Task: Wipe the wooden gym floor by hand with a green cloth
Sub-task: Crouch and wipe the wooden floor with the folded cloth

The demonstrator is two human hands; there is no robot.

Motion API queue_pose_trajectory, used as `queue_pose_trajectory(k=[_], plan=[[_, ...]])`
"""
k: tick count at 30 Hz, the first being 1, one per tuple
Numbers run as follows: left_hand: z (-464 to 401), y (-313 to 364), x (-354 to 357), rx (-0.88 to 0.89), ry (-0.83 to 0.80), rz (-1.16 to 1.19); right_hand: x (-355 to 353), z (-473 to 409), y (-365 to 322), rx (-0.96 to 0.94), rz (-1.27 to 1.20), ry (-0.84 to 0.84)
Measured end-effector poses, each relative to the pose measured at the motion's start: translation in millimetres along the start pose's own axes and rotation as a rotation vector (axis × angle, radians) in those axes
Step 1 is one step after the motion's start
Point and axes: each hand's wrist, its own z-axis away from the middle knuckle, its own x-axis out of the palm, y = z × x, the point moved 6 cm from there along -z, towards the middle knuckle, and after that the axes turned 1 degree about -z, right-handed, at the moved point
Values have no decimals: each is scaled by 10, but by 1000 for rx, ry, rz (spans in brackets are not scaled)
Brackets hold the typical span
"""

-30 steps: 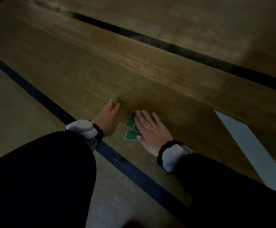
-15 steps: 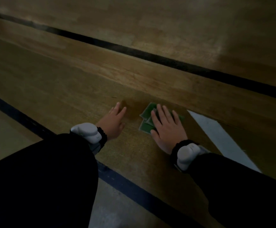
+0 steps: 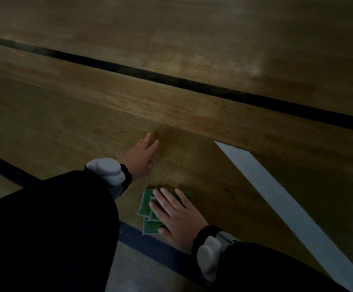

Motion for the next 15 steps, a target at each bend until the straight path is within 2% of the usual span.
queue_pose_trajectory(k=[15], plan=[[0, 57, 75, 3, -34, 0, 9, -36, 73, -19, -9, 54]])
